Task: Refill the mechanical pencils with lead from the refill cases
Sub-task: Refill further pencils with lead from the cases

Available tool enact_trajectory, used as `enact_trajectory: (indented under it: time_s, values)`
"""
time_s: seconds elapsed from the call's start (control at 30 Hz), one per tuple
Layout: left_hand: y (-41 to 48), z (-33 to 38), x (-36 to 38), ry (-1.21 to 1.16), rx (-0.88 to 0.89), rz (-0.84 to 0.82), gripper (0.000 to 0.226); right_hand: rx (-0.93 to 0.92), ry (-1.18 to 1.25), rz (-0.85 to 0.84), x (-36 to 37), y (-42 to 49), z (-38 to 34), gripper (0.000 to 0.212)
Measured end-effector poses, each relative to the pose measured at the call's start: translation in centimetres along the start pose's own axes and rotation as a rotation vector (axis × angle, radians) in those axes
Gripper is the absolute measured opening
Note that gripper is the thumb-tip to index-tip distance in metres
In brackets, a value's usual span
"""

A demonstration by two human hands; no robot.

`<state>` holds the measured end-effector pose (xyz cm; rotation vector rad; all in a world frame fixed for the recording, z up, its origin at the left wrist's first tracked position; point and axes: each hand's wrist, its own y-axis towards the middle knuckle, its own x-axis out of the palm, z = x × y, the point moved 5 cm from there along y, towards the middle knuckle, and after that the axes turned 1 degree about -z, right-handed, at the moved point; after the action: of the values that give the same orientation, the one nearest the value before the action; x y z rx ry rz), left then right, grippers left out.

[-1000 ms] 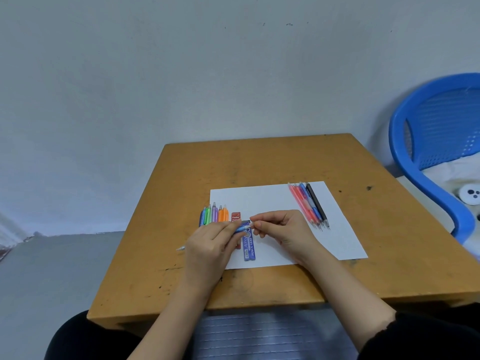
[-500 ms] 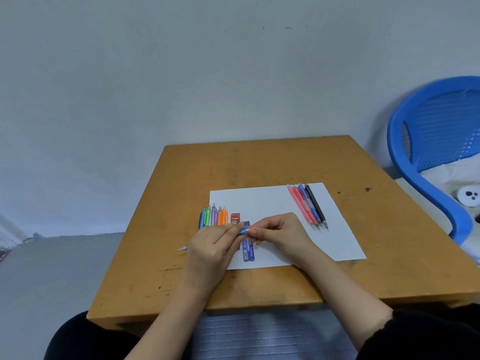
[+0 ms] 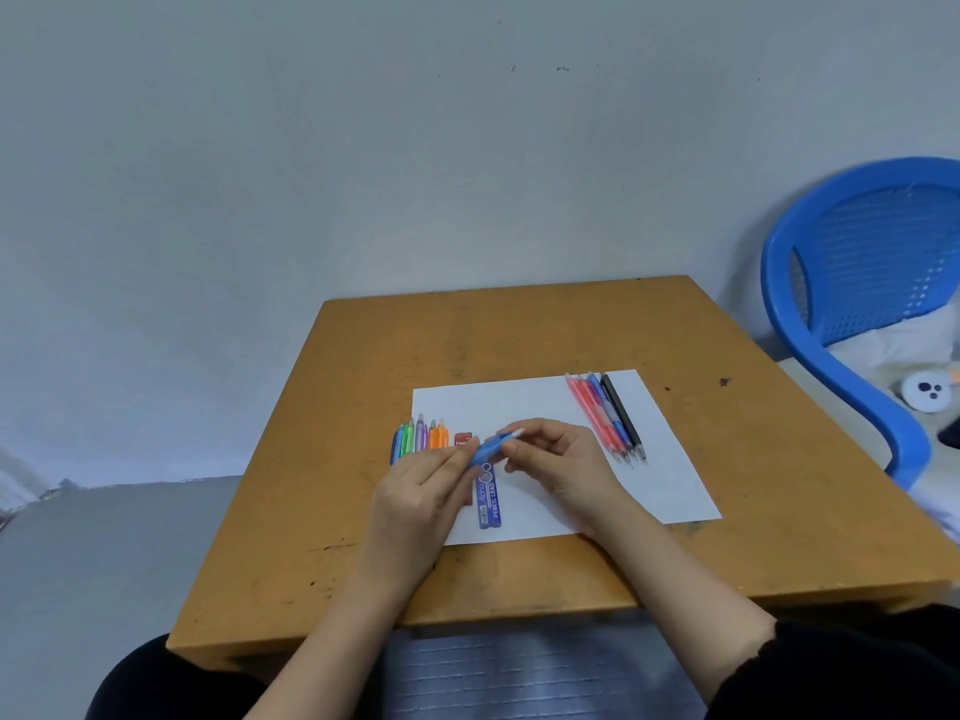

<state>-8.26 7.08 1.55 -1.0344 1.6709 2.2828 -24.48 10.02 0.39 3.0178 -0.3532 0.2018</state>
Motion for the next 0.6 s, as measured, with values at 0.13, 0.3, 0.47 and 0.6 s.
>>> enact_trajectory:
  time_s: [0.13, 0.3, 0.47, 0.6]
  values:
    - [0.4, -0.7, -0.6, -0.222, -0.269, -0.048, 0.029, 0.051, 0.399, 0.085, -1.0, 0.6, -0.6, 0.013]
    - [-0.2, -1.4, -0.2, -0.591, -0.88, -0.156, 0.025, 0.066, 0.461, 0.064, -0.6, 2.0, -2.0, 0.014]
    - [0.0, -0.2, 1.9, -1.337, -1.301, -0.326, 0.052, 0.135, 0.719, 0.113, 1.5, 4.3, -2.5, 0.017]
    - [0.0, -0.4, 2.6, -1.869, -1.478, -0.358, 0.078, 0.197, 0.889, 0.11, 2.8, 6.5, -1.9, 0.025]
